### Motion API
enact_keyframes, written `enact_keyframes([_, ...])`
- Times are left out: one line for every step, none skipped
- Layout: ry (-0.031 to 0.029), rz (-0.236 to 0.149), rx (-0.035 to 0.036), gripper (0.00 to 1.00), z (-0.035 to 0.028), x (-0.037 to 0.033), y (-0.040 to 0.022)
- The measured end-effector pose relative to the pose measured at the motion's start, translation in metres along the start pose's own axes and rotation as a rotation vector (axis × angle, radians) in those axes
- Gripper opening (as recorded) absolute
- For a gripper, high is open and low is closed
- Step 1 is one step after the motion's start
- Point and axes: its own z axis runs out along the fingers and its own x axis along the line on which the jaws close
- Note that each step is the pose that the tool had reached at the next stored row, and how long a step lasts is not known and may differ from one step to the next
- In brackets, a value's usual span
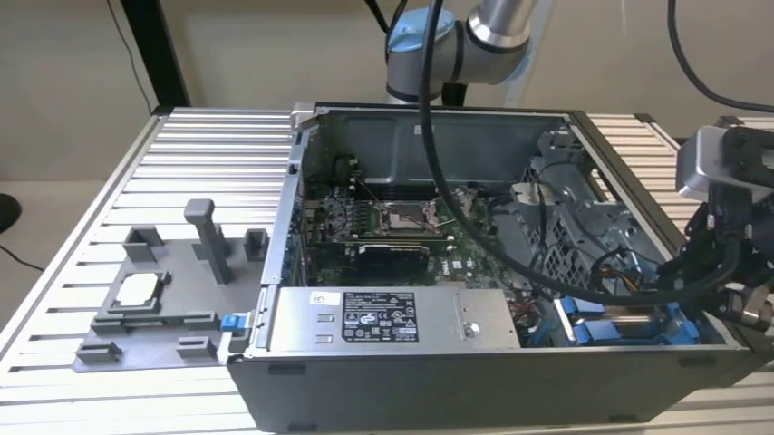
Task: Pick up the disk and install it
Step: 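Insert the second disk wire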
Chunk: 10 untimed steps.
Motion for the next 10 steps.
enact_keyframes([-0.0035, 0.002, -0.0011, 0.0, 0.0, 0.0001, 0.0002])
enact_keyframes([-0.0063, 0.002, -0.0021, 0.0, -0.0001, 0.0001, 0.0002])
enact_keyframes([-0.0077, 0.003, -0.0026, 0.0, -0.0002, 0.0, 0.0003])
enact_keyframes([-0.0082, 0.003, -0.0028, 0.0, -0.0005, 0.0, 0.0004])
enact_keyframes([-0.0083, 0.003, -0.0028, 0.0, -0.0008, -0.0001, 0.0005])
enact_keyframes([-0.0084, 0.003, -0.0027, 0.0, -0.0013, -0.0002, 0.0006])
enact_keyframes([-0.0083, 0.003, -0.0027, 0.0, -0.0019, -0.0003, 0.0007])
enact_keyframes([-0.0084, 0.003, -0.0028, 0.0, -0.0026, -0.0005, 0.0011])
enact_keyframes([-0.0084, 0.003, -0.0027, 0.0, -0.0036, -0.0006, 0.0015])
enact_keyframes([-0.0083, 0.003, -0.0028, 0.0, -0.0047, -0.0008, 0.002])
